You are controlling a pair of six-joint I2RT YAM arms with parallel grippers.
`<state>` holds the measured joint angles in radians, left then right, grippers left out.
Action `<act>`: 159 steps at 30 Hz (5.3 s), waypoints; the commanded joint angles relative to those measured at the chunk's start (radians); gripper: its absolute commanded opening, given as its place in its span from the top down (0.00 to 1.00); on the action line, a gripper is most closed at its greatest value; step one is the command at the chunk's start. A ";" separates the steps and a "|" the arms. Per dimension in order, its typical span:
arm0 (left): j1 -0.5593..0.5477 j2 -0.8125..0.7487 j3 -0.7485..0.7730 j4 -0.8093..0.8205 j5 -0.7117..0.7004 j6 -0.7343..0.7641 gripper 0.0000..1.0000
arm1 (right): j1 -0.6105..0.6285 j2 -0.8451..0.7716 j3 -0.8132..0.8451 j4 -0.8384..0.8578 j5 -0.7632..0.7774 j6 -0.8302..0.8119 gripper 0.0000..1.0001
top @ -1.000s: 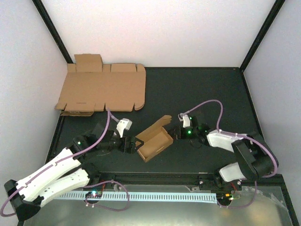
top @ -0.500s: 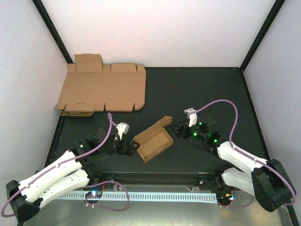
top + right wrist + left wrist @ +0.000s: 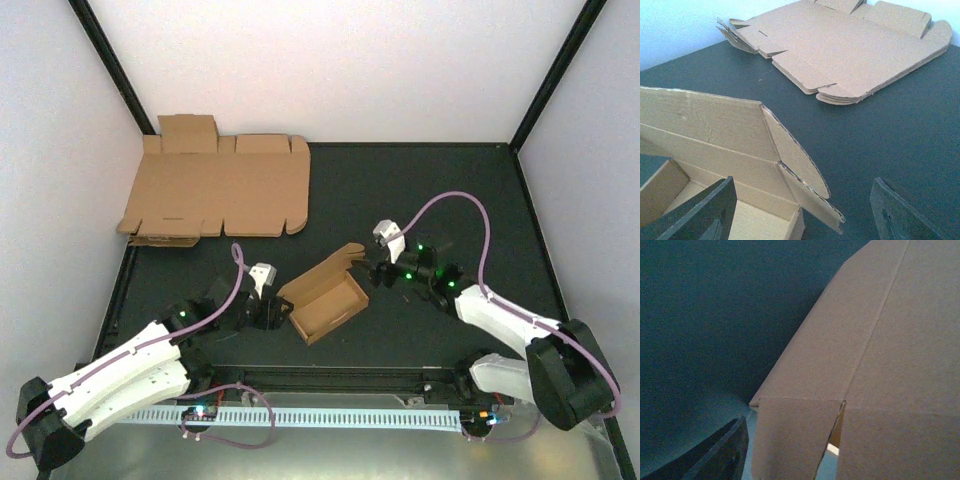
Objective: Fold the paper box
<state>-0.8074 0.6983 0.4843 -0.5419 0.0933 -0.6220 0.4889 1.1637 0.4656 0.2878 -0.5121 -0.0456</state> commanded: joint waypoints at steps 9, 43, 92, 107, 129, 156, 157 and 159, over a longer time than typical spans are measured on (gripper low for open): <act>-0.006 -0.005 -0.015 -0.006 -0.083 -0.036 0.67 | 0.014 0.090 0.070 -0.013 -0.027 -0.128 0.32; 0.036 0.242 0.267 0.222 0.085 0.460 0.98 | -0.043 -0.256 -0.047 -0.033 0.155 0.080 0.24; 0.035 0.066 0.481 -0.259 0.138 0.779 0.98 | -0.046 -0.504 0.170 -0.505 0.057 -0.129 0.27; 0.035 0.079 0.480 -0.247 0.120 0.766 0.98 | -0.046 -0.439 0.205 -0.492 -0.056 -0.152 0.54; 0.040 0.194 0.398 0.146 -0.137 0.277 0.80 | -0.046 -0.328 0.039 -0.117 0.064 0.096 0.95; 0.364 0.142 0.073 0.502 -0.011 0.298 0.01 | -0.046 -0.275 -0.089 0.028 0.134 0.076 0.97; 0.365 0.131 0.065 0.515 0.010 0.315 0.01 | -0.046 -0.300 -0.079 -0.002 0.123 0.073 0.97; 0.364 0.104 0.051 0.550 0.056 0.341 0.01 | -0.046 -0.353 -0.059 -0.069 0.103 0.061 0.96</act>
<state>-0.4507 0.8513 0.5495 -0.1135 0.0494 -0.3477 0.4473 0.8993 0.3565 0.2882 -0.3584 0.0467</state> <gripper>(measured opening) 0.988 0.037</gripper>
